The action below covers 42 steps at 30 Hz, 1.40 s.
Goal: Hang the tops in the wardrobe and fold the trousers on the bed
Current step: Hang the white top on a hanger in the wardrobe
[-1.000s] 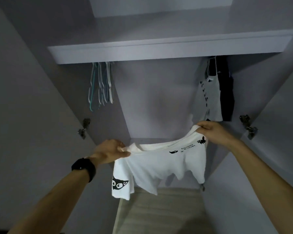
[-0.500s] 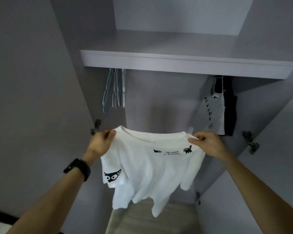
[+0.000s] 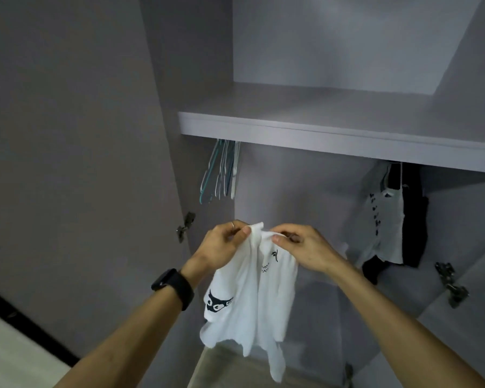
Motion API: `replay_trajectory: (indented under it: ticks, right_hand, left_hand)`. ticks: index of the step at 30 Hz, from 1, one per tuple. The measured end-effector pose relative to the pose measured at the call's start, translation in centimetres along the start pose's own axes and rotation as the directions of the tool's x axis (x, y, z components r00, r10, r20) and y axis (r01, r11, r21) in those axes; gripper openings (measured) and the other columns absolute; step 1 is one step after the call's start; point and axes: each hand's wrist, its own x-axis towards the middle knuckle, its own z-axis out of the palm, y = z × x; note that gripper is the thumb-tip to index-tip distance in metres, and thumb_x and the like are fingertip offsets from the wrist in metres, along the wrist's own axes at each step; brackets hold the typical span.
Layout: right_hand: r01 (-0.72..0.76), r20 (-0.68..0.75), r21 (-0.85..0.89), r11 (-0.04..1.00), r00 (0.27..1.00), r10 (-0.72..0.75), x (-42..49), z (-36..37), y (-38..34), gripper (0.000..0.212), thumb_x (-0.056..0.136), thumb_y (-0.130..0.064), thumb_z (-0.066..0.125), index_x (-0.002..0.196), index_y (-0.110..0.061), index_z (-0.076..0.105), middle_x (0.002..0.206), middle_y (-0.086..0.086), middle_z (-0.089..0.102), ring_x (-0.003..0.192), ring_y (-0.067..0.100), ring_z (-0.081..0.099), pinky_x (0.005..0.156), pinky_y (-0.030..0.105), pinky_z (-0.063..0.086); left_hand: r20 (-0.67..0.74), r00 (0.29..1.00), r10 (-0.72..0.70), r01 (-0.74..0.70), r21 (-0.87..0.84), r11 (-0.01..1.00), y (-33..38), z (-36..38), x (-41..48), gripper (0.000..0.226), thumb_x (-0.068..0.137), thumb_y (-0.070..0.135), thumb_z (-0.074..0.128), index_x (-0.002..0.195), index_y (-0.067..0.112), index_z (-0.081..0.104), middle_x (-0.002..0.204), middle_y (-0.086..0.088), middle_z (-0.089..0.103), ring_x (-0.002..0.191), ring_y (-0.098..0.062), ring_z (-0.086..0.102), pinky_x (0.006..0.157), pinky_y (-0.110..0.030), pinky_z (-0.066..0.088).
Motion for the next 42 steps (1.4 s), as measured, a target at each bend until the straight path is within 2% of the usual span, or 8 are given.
replay_trajectory:
  ticks: [7,10,15,21,28,32,36,42]
  right_hand:
    - [0.093,0.134,0.027,0.995,0.986,-0.095,2.3,-1.3,-0.3,0.026,0.094,-0.020,0.072,0.100,-0.045,0.077,0.101,-0.018,0.076,0.093,0.006,0.067,0.087,0.023,0.049]
    - [0.103,0.156,0.031,0.994,0.982,-0.106,2.8,-1.6,0.1,0.031,0.091,-0.021,0.075,0.090,-0.052,0.076,0.098,-0.017,0.076,0.091,0.012,0.069,0.088,0.030,0.052]
    - [0.062,0.069,0.081,0.995,0.995,-0.067,3.7,-2.6,1.1,0.011,0.079,-0.030,0.085,0.082,-0.040,0.080,0.086,-0.011,0.077,0.079,0.005,0.067,0.083,0.036,0.054]
    - [0.101,-0.011,0.089,0.991,0.995,-0.100,4.4,-2.8,2.3,0.019,0.076,-0.029,0.087,0.076,-0.045,0.077,0.080,-0.015,0.076,0.074,0.000,0.068,0.072,0.019,0.052]
    - [0.155,0.137,-0.123,0.980,0.981,-0.138,5.7,-2.0,4.3,0.006,0.085,-0.033,0.079,0.083,-0.035,0.075,0.078,-0.019,0.071,0.067,-0.003,0.060,0.070,0.022,0.048]
    - [0.175,0.164,-0.363,0.915,0.979,-0.122,7.1,-1.8,4.2,0.009,0.092,-0.043,0.068,0.092,-0.035,0.072,0.087,-0.022,0.068,0.079,0.000,0.060,0.076,0.029,0.052]
    - [0.152,0.171,-0.366,0.918,0.981,-0.094,10.7,-1.4,3.0,0.006,0.093,-0.038,0.066,0.090,-0.037,0.071,0.086,-0.023,0.068,0.085,0.006,0.064,0.079,0.031,0.055]
    - [-0.010,0.087,-0.294,0.956,0.996,0.037,18.1,1.4,3.8,0.029,0.093,-0.044,0.066,0.118,-0.029,0.066,0.108,-0.011,0.069,0.105,0.017,0.065,0.089,0.028,0.050]
  left_hand:
    - [-0.008,0.995,-0.098,0.095,-0.173,0.980,1.7,2.5,-0.8,0.017,0.100,0.031,0.061,0.114,0.028,0.070,0.100,-0.003,0.075,0.086,-0.014,0.068,0.084,-0.037,0.054]
    - [-0.005,0.993,-0.119,0.116,-0.186,0.976,2.3,3.1,-1.2,0.031,0.087,0.042,0.070,0.112,0.025,0.075,0.104,0.007,0.077,0.105,-0.009,0.070,0.098,-0.030,0.052]
    - [-0.053,0.994,-0.100,0.091,-0.149,0.985,3.7,3.5,-1.0,0.015,0.084,0.042,0.081,0.097,0.035,0.077,0.092,0.015,0.078,0.094,0.003,0.070,0.080,-0.009,0.047]
    - [-0.203,0.979,-0.024,0.064,0.194,0.979,5.0,4.8,-0.6,0.025,0.084,0.047,0.077,0.107,0.037,0.076,0.088,0.023,0.075,0.091,0.005,0.068,0.079,-0.017,0.053]
    - [-0.322,0.939,0.122,0.152,0.705,0.693,3.2,2.8,-0.3,0.034,0.100,0.059,0.044,0.125,0.046,0.061,0.105,0.003,0.074,0.099,-0.028,0.067,0.078,-0.034,0.051]
    - [-0.306,0.863,0.401,0.089,0.875,0.476,2.2,0.0,-0.1,0.022,0.099,0.042,0.059,0.111,0.033,0.074,0.111,0.012,0.073,0.109,-0.021,0.064,0.089,-0.033,0.041]
    - [-0.235,0.819,0.524,0.123,0.963,0.239,1.2,-4.0,1.4,0.014,0.087,0.030,0.078,0.094,0.019,0.078,0.124,-0.006,0.071,0.127,-0.036,0.059,0.107,-0.051,0.042]
    - [-0.251,0.833,0.494,0.266,0.963,0.041,-2.3,-10.7,3.6,0.025,0.086,0.017,0.072,0.109,0.026,0.076,0.157,-0.015,0.040,0.149,-0.041,0.025,0.119,-0.063,-0.005]
